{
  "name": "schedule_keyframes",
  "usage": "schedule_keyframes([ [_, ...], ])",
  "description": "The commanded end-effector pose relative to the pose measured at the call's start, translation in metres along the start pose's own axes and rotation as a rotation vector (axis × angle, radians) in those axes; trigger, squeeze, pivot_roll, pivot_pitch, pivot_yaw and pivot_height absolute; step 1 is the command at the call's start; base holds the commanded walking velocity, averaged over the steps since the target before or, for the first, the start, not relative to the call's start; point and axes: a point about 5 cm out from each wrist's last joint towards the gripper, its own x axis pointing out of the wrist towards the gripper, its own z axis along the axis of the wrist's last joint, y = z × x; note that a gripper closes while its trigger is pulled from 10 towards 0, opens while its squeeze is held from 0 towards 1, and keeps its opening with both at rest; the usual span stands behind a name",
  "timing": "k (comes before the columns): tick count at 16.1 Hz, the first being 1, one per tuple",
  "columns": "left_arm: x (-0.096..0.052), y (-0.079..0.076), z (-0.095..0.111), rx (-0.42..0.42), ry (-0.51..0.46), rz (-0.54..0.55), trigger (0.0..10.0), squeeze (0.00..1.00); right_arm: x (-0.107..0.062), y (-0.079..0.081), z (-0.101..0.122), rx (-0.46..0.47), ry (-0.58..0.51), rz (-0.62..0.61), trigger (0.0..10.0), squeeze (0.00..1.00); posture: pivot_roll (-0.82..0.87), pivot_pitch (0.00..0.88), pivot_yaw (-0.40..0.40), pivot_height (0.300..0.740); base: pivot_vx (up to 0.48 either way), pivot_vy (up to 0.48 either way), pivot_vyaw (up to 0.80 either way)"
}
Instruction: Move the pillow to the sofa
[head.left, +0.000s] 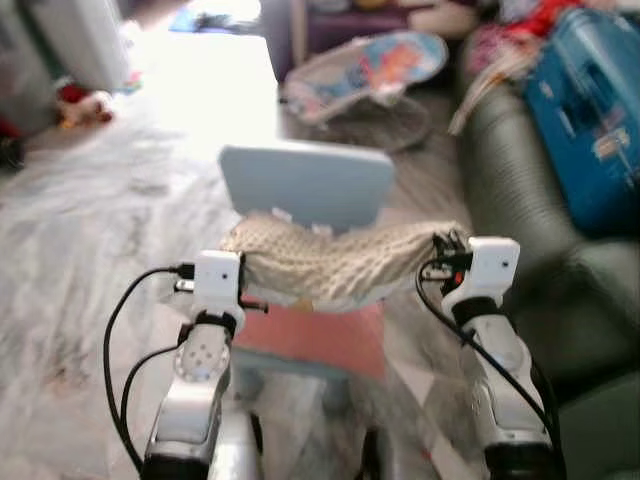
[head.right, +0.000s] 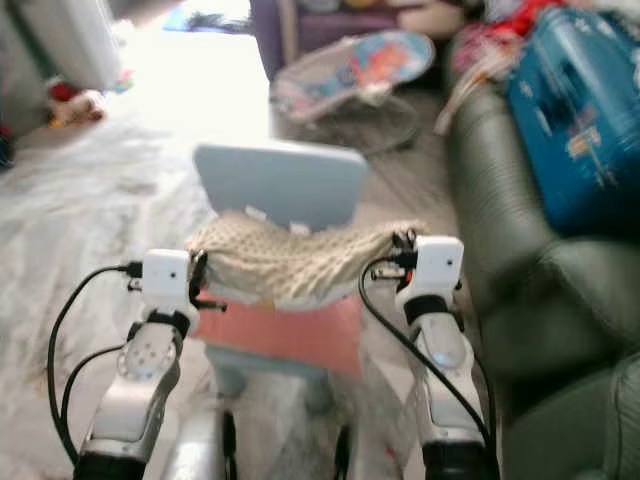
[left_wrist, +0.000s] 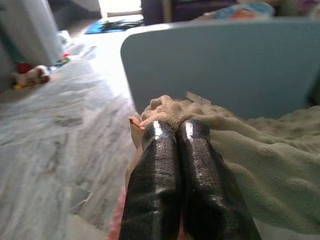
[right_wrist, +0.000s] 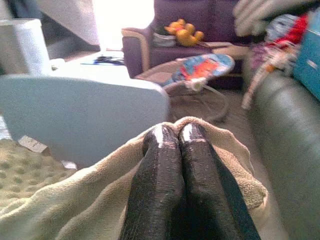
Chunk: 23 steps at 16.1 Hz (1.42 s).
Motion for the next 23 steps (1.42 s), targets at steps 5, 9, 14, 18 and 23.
schedule_keyframes([
  [5,0.001,-0.002,-0.008,0.049,0.028,-0.002,10.0,0.00,0.006,0.000,0.008,-0.003,-0.028,0.002,10.0,0.00,-0.01,0.000,-0.002,0.740,0.000,0.000,0.00],
  [9,0.002,-0.001,-0.012,0.046,0.052,-0.008,10.0,0.00,0.004,-0.002,0.006,-0.007,-0.014,-0.005,10.0,0.00,-0.02,0.000,-0.002,0.740,0.000,0.000,0.00],
  [14,0.001,-0.004,-0.018,-0.047,0.085,-0.021,10.0,0.00,0.000,-0.002,0.000,-0.008,0.006,-0.020,10.0,0.00,-0.02,0.000,-0.006,0.740,0.000,0.000,0.00],
  [18,0.002,-0.004,-0.015,-0.009,0.063,-0.034,10.0,0.00,0.002,0.003,0.002,-0.005,-0.009,0.017,10.0,0.00,-0.01,0.000,-0.005,0.740,0.000,0.000,0.80],
  [23,0.002,-0.006,-0.013,0.006,0.044,-0.050,10.0,0.00,0.002,0.001,0.001,0.016,-0.007,0.017,10.0,0.00,-0.02,0.000,-0.005,0.740,0.000,0.000,0.41],
])
